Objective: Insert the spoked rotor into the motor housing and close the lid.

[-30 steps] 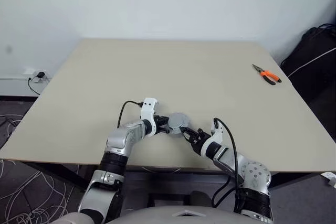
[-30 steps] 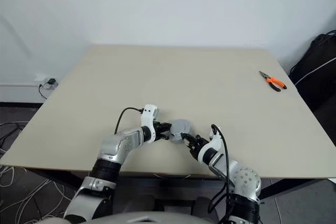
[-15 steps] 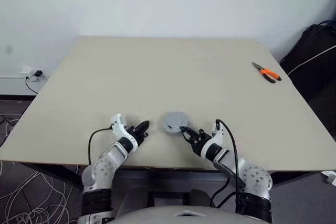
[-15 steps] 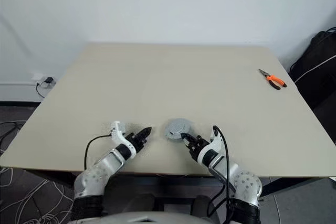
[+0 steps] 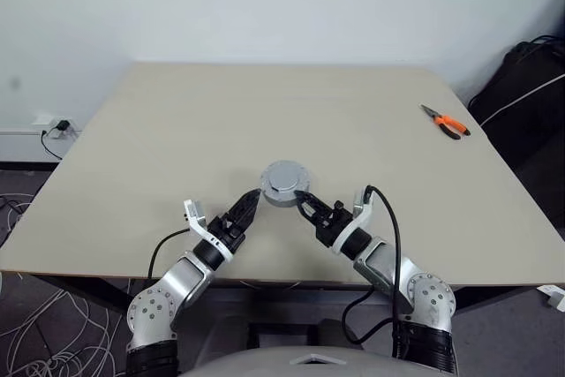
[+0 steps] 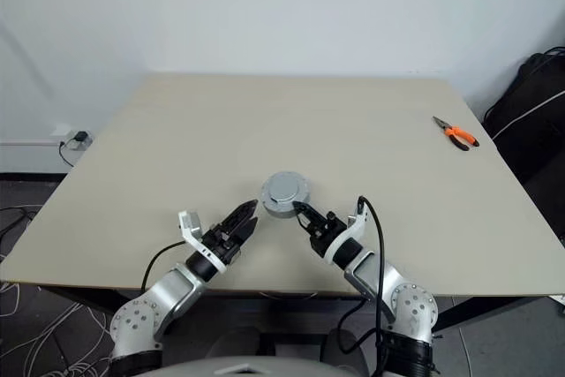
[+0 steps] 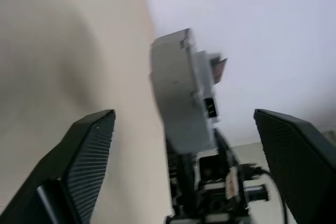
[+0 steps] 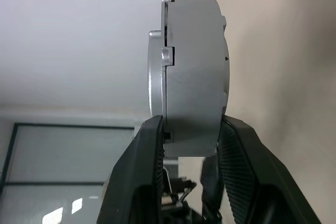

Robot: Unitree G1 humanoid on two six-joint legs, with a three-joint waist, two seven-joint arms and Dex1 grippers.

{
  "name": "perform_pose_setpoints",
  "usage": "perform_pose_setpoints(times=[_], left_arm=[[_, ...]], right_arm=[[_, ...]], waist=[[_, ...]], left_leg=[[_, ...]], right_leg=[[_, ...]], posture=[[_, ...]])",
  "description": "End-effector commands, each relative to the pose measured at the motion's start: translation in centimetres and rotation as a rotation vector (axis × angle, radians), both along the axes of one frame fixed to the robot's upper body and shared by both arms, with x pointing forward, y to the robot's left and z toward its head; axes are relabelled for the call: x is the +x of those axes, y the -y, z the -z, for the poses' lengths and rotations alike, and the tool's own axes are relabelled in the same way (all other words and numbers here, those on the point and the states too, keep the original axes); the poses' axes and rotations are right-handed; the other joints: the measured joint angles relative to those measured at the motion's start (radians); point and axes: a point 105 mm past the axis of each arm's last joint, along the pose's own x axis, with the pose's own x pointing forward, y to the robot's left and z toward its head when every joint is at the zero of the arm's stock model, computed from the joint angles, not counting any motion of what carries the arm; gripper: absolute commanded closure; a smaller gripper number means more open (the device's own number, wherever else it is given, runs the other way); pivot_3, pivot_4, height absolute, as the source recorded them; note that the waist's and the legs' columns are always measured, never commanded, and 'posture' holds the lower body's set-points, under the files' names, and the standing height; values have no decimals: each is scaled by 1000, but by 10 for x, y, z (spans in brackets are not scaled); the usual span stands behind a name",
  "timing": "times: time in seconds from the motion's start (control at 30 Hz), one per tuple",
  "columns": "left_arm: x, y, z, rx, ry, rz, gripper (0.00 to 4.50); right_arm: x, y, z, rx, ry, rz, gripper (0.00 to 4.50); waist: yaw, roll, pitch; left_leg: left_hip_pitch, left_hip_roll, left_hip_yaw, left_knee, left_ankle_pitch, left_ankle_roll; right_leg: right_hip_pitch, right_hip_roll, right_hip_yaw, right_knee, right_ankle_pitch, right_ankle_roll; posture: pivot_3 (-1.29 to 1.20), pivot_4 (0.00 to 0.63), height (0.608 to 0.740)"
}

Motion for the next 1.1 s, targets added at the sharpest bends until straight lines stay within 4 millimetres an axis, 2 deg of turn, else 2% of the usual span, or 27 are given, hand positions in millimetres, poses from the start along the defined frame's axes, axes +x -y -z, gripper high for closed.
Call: perform_pose_setpoints(times=[0.03,0.23,0.87,1.1], left_arm=[[0,27,-21,-194,35,-19,0],[-3,38,-12,-209,-18,4,0],[2,31,-13,-221,-2,-51,0],[2,29,-10,-214,-13,-55,2221]], right_arm=[[-1,-5,-27,47,102,-34,3294],[-7,-10,-28,35,102,-74,3294],[-17,-15,-33,29,110,-153,3294],[-18,-14,-32,19,107,-155,3294]], waist=[[0,0,0],[-1,0,0],[-4,0,0],[-4,-1,0]], left_leg=[[0,0,0,0,0,0],[3,0,0,0,0,0],[11,0,1,0,-1,0],[11,0,1,0,-1,0]], right_leg=[[1,0,0,0,0,0],[7,1,0,0,0,0],[10,-3,0,0,0,0],[10,-1,0,0,0,0]], posture=[[0,0,740],[0,0,740],[0,0,740],[0,0,740]])
